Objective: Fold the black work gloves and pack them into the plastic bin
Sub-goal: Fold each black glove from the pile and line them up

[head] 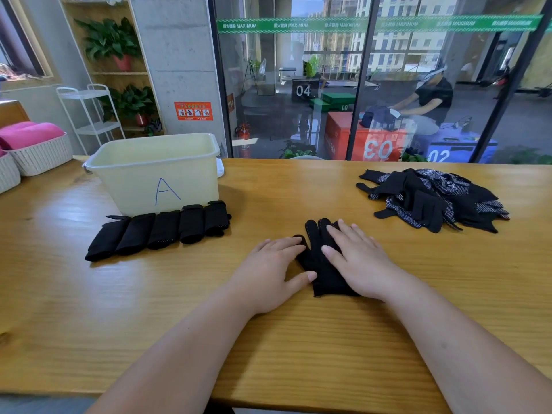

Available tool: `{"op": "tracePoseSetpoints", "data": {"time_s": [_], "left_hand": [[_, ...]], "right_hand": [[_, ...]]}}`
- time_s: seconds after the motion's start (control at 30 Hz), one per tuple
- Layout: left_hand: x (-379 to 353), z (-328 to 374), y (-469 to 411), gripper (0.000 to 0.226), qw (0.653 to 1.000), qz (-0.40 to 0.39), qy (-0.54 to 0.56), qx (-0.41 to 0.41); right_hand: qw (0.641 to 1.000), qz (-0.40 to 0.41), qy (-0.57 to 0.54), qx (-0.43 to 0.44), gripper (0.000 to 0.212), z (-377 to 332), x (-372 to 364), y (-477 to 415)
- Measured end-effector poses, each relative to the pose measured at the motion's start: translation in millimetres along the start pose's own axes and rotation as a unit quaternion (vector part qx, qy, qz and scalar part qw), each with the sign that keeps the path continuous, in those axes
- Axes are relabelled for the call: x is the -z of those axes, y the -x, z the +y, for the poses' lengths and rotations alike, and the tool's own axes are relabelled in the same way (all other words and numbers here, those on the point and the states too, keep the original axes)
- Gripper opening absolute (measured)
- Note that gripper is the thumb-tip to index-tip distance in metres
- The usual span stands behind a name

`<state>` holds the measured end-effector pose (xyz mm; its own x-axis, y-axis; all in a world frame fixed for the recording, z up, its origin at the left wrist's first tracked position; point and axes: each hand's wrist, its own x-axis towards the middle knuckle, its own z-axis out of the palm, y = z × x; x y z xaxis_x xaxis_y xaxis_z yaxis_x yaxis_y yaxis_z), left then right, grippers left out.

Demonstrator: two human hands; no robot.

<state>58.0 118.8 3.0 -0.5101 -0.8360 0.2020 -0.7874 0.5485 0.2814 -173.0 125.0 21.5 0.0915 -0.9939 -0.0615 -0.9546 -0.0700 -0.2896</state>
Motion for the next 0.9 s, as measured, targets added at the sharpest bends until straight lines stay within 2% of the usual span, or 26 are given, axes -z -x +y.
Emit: {"op": "tracePoseSetpoints", "data": {"time_s": [0.17,0.27,0.37,0.5,0.6,0.73,0.9], "left_hand": [[0,2,-2,0.079,1.0,-0.003,0.005,0.02],[1,7,-2,0.082,1.0,0.007,0.006,0.011],[6,6,3,0.073,0.997,0.042,0.057,-0.036],[7,2,5,0.059,0.992,0.018,0.1,-0.072],[7,4,3,0.044,0.988,0.031,0.12,-0.094],[7,5,4,0.024,0.982,0.038,0.141,-0.119],[6,4,3,0.018,0.982,0.038,0.142,-0.114]], "right_hand": [[0.998,-0.042,0.044,0.033,0.082,27,-1,30],[0.998,-0.007,0.014,0.064,0.083,31,3,39],[0.997,-0.003,-0.005,0.076,0.087,37,8,44],[0.997,-0.034,0.007,0.065,0.086,39,3,41],[0.996,0.01,-0.047,0.081,0.075,41,5,41],[0.977,0.073,-0.124,0.158,0.032,42,13,45],[0.974,0.073,-0.109,0.184,0.016,40,11,43]]}}
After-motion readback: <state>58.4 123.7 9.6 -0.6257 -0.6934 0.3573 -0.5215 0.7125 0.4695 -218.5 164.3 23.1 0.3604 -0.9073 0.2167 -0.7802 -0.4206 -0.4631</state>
